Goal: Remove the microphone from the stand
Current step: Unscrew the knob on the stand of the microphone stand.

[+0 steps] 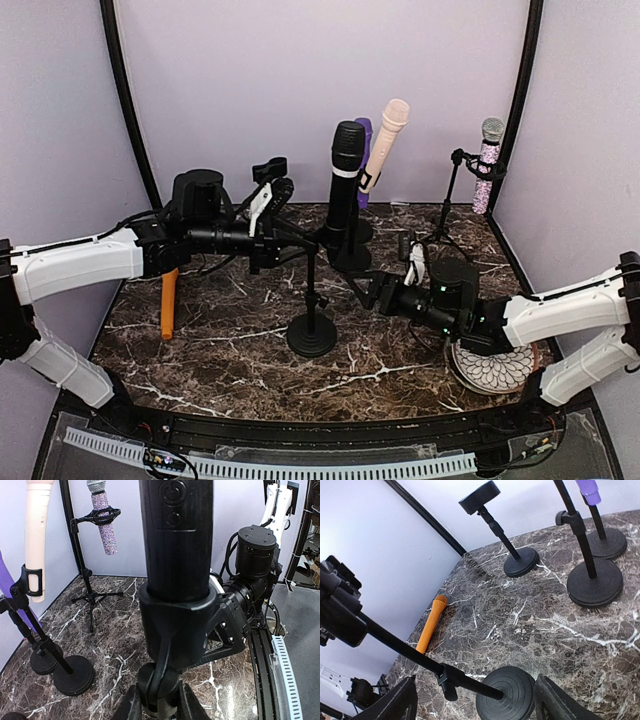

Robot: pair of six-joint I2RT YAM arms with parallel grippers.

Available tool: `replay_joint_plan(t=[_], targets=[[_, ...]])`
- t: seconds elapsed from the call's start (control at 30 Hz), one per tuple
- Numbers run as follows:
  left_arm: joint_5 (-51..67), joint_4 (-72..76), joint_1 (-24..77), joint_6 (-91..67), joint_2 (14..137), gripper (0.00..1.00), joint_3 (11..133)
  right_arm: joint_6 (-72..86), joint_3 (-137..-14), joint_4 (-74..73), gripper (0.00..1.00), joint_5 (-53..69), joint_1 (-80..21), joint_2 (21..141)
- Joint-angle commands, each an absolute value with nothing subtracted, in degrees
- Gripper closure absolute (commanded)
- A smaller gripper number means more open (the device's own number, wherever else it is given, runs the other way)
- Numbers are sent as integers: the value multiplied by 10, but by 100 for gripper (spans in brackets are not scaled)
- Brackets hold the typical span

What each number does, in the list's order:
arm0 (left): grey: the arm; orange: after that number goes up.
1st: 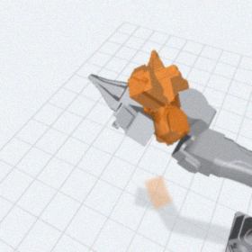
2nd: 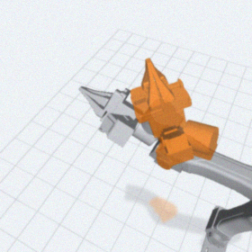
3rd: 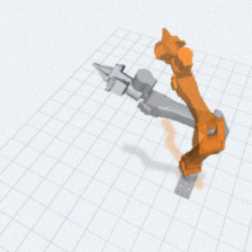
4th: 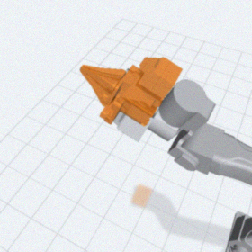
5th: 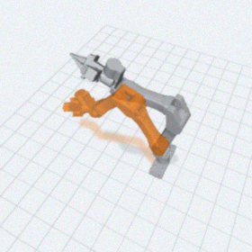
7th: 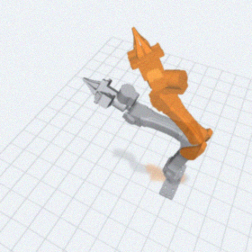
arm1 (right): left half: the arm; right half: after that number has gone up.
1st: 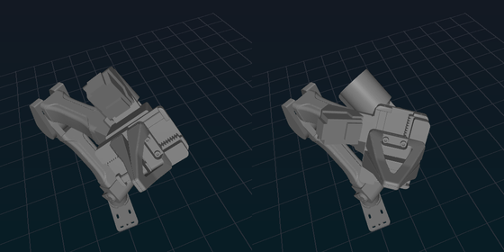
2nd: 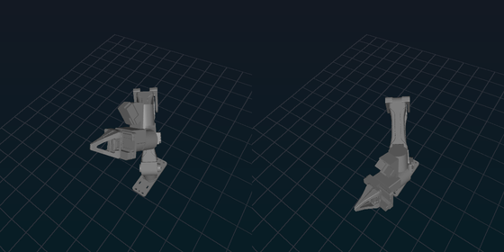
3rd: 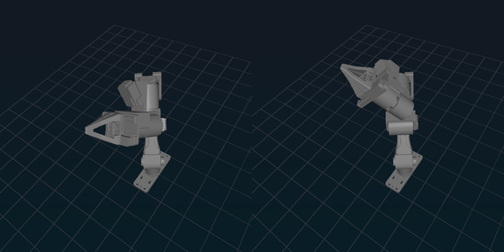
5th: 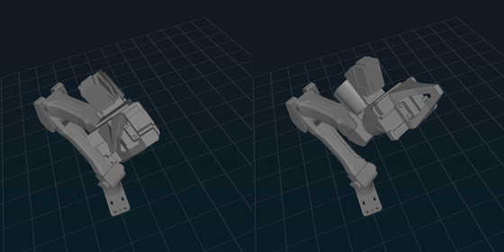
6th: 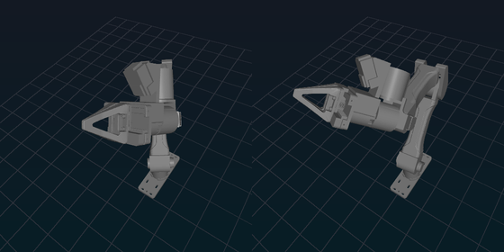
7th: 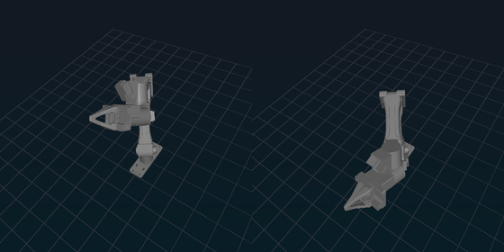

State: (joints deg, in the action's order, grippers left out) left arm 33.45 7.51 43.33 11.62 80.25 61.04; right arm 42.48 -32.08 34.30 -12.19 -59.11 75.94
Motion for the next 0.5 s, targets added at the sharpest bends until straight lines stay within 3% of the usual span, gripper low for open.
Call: replay_joint_plan(t=[0.0,0.47], targets=[[328,22,440,122,819,78,601,482,-304,366,19,-80,-579,744],[319,18,444,122,817,78,603,449,-345,339,23,-3,-573,783]])
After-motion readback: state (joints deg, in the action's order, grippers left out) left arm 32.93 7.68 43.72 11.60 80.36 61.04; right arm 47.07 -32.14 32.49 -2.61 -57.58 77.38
